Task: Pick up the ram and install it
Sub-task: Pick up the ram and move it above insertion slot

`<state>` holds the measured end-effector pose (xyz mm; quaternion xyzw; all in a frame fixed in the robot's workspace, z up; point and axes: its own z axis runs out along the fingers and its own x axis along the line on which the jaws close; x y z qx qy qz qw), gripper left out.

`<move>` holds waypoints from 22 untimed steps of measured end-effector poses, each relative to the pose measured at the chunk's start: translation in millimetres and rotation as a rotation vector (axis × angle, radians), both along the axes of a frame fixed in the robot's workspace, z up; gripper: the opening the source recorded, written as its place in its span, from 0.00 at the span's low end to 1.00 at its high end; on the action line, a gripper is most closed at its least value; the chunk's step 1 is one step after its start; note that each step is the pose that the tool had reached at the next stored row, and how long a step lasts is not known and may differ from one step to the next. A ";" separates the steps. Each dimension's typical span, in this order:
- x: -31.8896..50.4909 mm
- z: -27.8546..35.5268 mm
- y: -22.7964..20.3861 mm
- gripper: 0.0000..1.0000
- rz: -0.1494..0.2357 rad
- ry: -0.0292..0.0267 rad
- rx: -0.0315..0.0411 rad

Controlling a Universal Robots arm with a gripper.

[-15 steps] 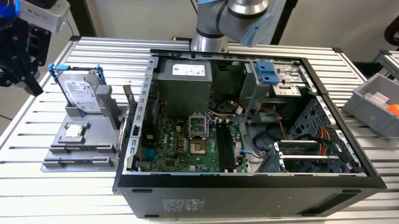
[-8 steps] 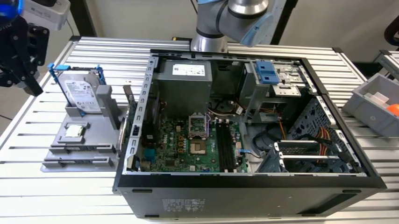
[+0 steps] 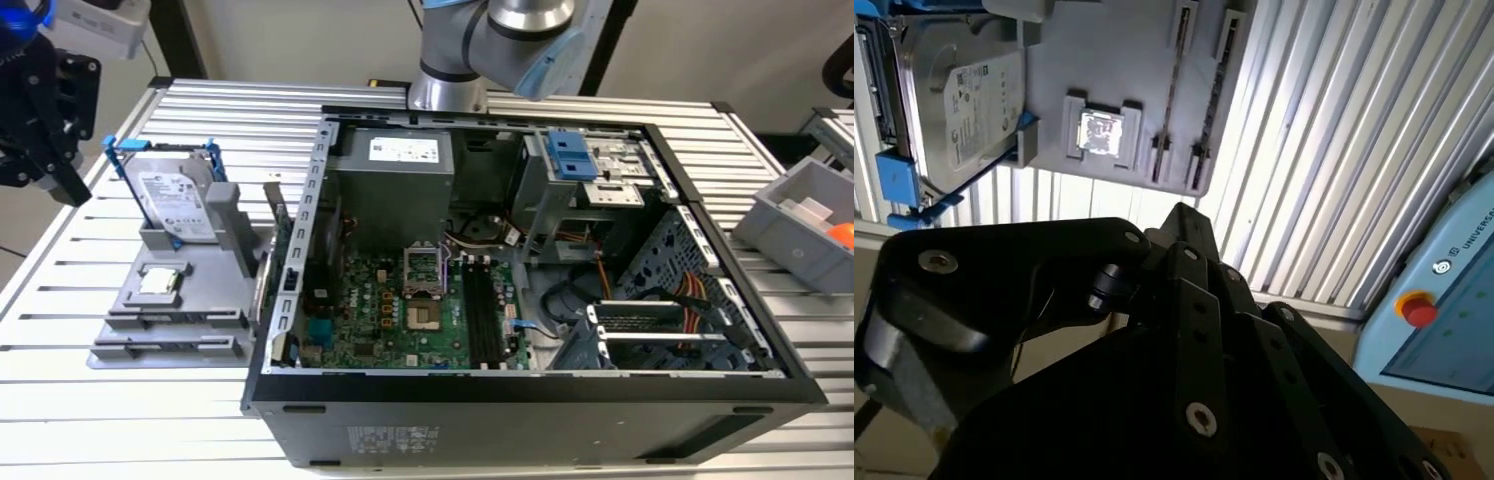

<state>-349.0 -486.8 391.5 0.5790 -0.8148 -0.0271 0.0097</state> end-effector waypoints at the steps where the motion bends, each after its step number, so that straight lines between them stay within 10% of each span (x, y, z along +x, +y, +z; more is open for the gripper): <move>1: 0.0 0.0 0.0 0.00 0.008 0.0000 0.0000; 22: 0.1 0.0 0.0 0.00 0.036 -0.0005 -0.0113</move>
